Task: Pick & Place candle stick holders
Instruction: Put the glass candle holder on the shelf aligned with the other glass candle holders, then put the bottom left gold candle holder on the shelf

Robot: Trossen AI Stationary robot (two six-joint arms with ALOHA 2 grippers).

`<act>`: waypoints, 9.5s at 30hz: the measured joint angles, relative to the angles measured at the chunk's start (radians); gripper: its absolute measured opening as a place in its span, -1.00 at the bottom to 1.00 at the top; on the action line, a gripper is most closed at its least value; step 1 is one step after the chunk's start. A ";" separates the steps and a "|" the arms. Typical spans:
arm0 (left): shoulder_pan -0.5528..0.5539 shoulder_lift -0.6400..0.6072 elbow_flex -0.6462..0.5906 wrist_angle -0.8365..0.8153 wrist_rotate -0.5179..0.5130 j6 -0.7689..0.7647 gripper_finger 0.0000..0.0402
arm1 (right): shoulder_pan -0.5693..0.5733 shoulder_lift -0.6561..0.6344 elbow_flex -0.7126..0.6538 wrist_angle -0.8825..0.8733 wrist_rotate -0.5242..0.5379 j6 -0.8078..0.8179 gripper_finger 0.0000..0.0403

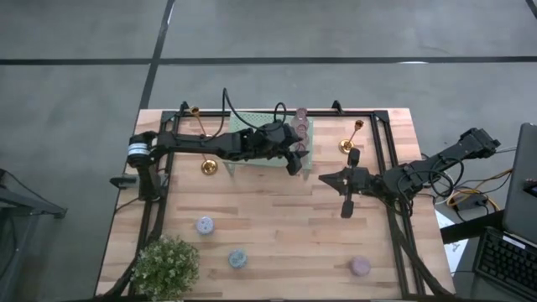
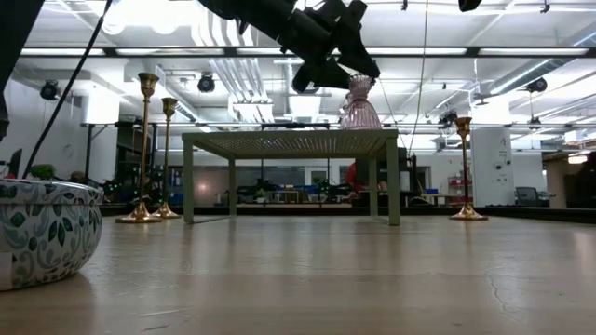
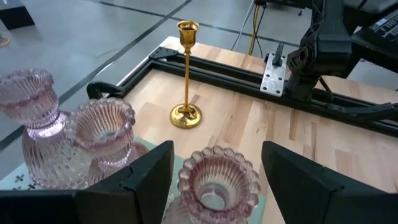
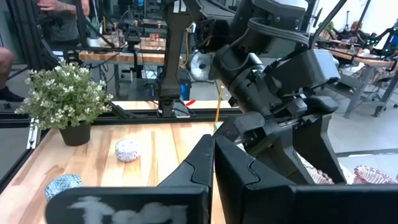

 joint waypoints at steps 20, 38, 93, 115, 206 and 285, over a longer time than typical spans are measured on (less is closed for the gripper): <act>-0.030 -0.113 -0.008 -0.033 0.010 0.073 0.23 | -0.029 0.061 -0.030 0.002 0.001 0.070 -0.96; -0.068 -0.138 -0.184 -0.098 -0.004 0.032 -0.37 | -0.113 0.148 -0.033 -0.026 0.132 0.182 -0.96; -0.037 -0.071 -0.319 0.168 -0.038 0.040 -0.66 | -0.116 0.141 -0.031 0.011 0.132 0.129 -0.96; -0.069 -0.061 -0.319 0.183 -0.051 0.079 -0.66 | -0.116 0.141 -0.031 0.007 0.130 0.129 -0.96; -0.806 -0.610 -0.568 -0.499 -0.970 -0.734 -0.66 | -0.058 0.144 -0.049 0.001 -0.082 0.326 -0.96; -0.288 -0.745 -0.698 -1.008 -0.904 -0.858 -0.90 | -0.048 0.145 -0.052 0.017 -0.078 0.277 -0.96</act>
